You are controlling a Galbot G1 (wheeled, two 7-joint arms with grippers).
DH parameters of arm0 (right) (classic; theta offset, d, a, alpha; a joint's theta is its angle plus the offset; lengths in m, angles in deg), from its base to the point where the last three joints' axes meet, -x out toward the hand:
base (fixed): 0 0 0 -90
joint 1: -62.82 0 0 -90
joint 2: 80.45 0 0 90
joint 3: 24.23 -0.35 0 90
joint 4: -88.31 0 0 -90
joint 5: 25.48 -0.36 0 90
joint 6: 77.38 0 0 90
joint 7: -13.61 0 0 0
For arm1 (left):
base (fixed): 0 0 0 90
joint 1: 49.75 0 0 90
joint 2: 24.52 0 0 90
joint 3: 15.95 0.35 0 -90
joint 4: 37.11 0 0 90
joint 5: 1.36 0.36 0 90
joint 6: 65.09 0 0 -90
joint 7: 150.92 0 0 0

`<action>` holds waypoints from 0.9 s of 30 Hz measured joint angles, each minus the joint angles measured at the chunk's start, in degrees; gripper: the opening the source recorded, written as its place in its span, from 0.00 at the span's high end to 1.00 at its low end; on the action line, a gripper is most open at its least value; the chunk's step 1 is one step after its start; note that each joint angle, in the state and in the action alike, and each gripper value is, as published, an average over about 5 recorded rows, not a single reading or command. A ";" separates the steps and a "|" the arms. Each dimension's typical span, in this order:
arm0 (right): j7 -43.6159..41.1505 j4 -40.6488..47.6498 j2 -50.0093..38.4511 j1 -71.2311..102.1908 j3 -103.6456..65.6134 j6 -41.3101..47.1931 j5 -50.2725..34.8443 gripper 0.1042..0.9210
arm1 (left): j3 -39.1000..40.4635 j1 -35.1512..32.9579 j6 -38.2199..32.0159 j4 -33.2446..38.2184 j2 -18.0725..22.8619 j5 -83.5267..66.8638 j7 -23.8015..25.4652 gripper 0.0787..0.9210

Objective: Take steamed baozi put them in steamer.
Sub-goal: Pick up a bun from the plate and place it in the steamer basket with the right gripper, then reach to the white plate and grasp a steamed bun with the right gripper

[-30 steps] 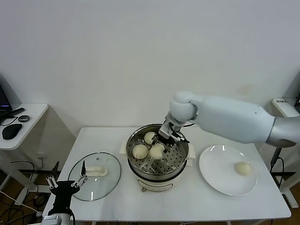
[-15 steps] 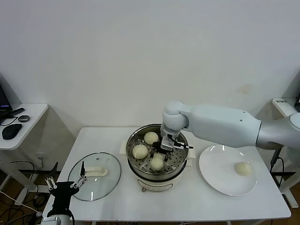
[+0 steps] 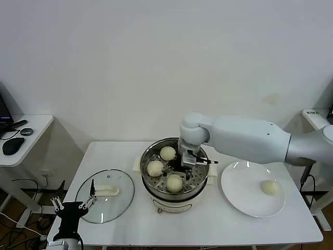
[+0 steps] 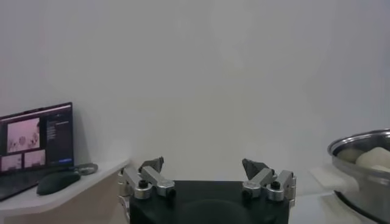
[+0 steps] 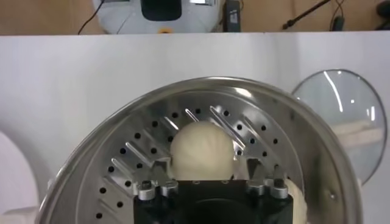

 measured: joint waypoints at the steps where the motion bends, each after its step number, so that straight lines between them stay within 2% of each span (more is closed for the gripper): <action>1: -0.02 -0.15 -0.30 -0.28 -0.23 0.11 -0.20 0.13 | 0.01 0.06 0.00 -0.05 -0.01 0.00 0.01 0.12; 8: 0.09 -2.12 -4.78 -3.06 -1.53 5.57 -2.15 0.12 | 0.22 0.52 -0.34 -0.72 -0.36 -0.14 0.11 0.12; 20: 0.18 -6.49 -20.82 -1.93 -6.52 33.28 -6.20 0.12 | 1.04 1.50 -0.83 -2.25 -1.50 -0.15 0.31 0.12; 27: -0.36 -6.24 -30.22 7.47 -14.73 43.45 -6.11 0.12 | 1.53 1.71 -0.90 -2.84 -2.00 -0.04 0.36 0.12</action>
